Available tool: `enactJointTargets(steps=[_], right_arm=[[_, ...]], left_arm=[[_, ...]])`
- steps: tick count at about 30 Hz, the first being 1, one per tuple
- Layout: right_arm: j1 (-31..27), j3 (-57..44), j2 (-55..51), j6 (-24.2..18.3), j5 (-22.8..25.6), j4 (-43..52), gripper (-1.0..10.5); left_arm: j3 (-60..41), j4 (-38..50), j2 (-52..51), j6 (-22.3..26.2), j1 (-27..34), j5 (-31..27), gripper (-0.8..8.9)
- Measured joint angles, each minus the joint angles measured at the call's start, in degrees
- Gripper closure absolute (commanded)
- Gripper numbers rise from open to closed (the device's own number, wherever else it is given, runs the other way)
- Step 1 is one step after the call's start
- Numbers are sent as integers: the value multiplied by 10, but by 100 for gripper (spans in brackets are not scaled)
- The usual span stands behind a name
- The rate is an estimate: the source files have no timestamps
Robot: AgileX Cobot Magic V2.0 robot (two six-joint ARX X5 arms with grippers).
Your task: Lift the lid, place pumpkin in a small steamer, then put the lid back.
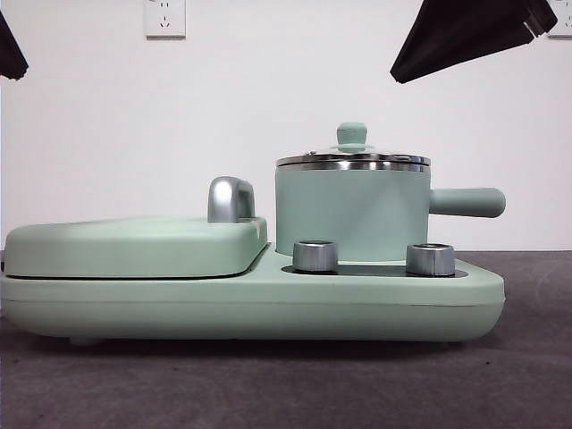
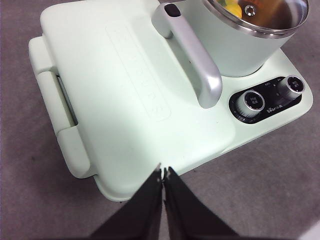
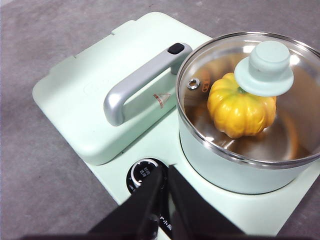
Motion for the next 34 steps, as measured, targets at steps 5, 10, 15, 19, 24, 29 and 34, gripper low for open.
enactJointTargets(steps=[5,10,15,19,24,29,34], right_arm=[[0,0,0,0,0,0,927],[0,0,0,0,0,0,927],[0,0,0,0,0,0,927],[0,0,0,0,0,0,927],[0,0,0,0,0,0,927],[0,0,0,0,0,0,927],[0,0,0,0,0,0,927]], left_arm=[[0,0,-10,7,0,-7,807],[-3,25,-60,14,28,-14,807],[-23,75,-119,14,99,-15,807],[-52,82,-157,24,146,-15,807],[-108,120,-195,37,188,-15,807],[-183,186,-245,40,213,-15,807],[-257,241,-299,40,221,-15,807]])
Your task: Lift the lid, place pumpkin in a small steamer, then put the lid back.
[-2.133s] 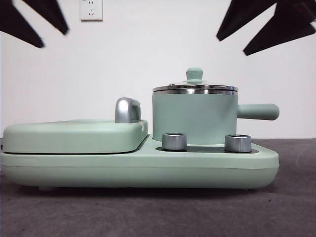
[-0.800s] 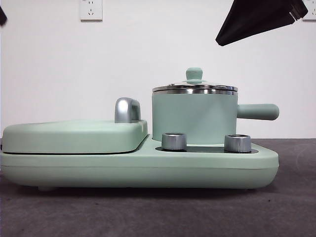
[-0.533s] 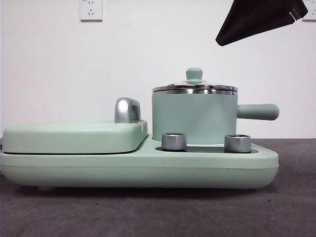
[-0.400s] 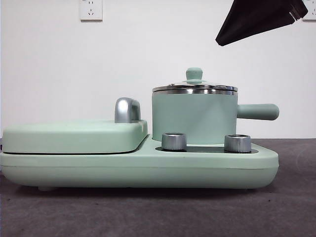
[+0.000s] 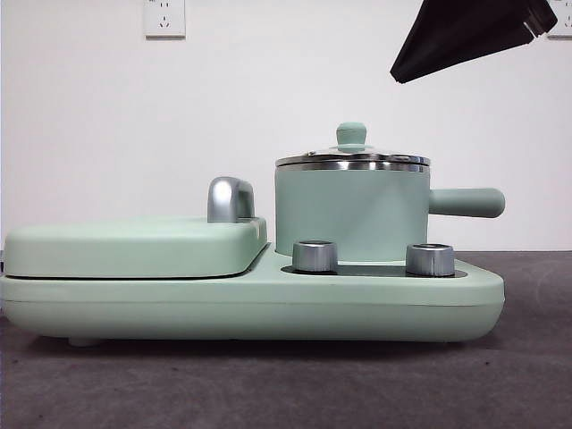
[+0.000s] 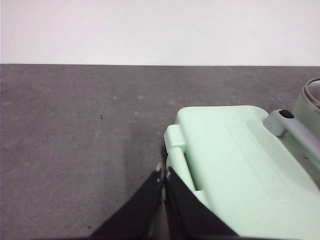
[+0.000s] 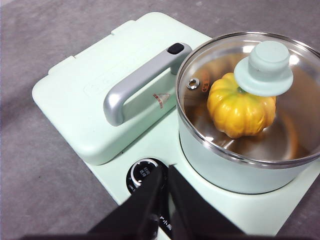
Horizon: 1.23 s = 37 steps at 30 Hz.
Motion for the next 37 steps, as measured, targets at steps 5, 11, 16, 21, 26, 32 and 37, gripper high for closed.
enactJointTargets(steps=[5,11,16,21,26,32,37], right_arm=[[0,0,0,0,0,0,927],[0,0,0,0,0,0,927],[0,0,0,0,0,0,927],[0,0,0,0,0,1,927],[0,0,0,0,0,1,927],[0,0,0,0,0,1,927],[0,0,0,0,0,1,927]], left_arm=[[-77,35,-57,-11,10,0,807],[-150,42,-128,-26,19,0,807],[-177,55,-135,-27,25,-1,807],[-211,97,-135,-27,26,-1,807],[-215,114,-135,-26,27,-1,807],[-215,127,-135,-26,27,-1,807],[-215,127,-135,-26,27,-1,807]])
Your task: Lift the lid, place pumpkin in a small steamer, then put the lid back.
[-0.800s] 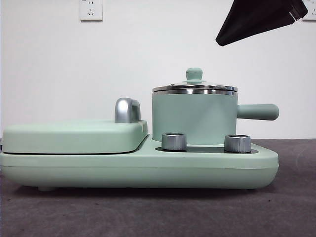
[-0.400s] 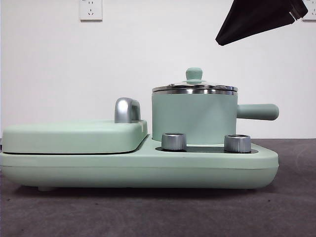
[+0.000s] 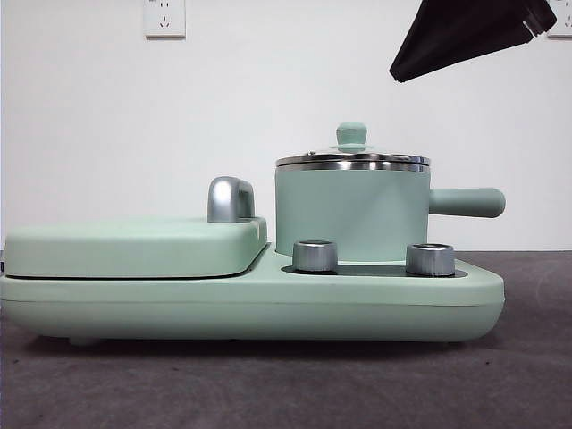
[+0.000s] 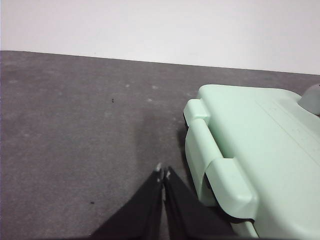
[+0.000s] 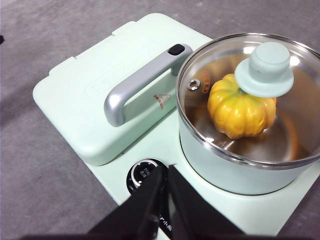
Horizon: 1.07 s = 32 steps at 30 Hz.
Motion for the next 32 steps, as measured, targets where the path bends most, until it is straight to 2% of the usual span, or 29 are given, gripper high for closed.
enactJointTargets(steps=[10,15,18,32], right_arm=[[0,0,-1,0,0,-2,927],[-13,-8,-45,-25,35,-20,927],[-40,-28,-86,-35,62,-19,927],[-206,-254,-326,-37,75,75,927]], left_arm=[[0,0,0,0,0,0,807],[0,0,0,0,0,0,807],[0,0,0,0,0,0,807],[0,0,0,0,0,0,807]])
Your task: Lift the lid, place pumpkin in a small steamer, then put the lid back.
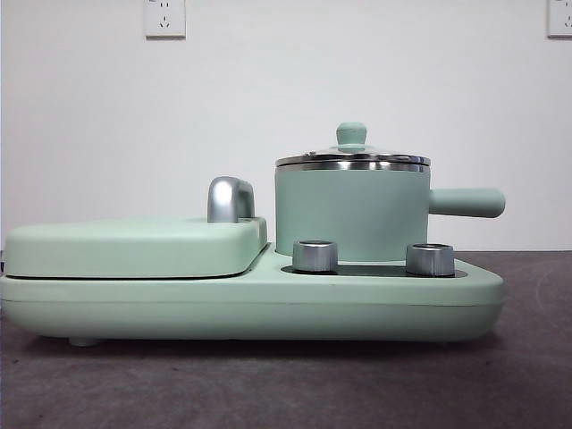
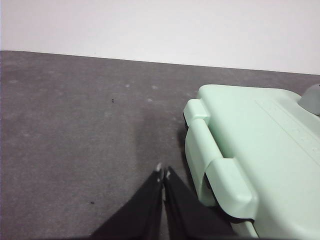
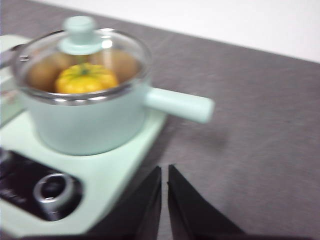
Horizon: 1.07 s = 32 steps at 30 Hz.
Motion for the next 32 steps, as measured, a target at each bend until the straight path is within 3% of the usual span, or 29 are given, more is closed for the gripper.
enactJointTargets(steps=[19,32], right_arm=[[-83,-189,-194,0,2,77,927],[-118,-211,-233,0,3,102,927]], left_arm=[[0,0,0,0,0,0,807],[0,0,0,0,0,0,807]])
